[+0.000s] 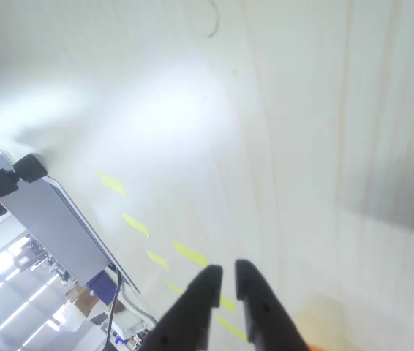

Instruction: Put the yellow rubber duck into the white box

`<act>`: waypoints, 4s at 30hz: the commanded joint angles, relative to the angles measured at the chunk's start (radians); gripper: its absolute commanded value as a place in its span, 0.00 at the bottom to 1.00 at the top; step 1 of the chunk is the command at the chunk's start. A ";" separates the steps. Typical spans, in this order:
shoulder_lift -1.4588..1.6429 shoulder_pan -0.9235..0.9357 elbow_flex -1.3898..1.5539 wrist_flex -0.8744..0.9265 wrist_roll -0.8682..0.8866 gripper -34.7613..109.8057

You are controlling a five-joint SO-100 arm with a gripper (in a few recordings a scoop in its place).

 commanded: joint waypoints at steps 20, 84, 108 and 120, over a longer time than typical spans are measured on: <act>0.051 -0.008 0.008 0.014 0.012 0.24; 0.051 -0.008 0.008 0.014 0.012 0.24; -0.164 -0.005 -0.063 -0.189 -0.072 0.24; -0.362 0.000 -0.520 0.006 -0.130 0.24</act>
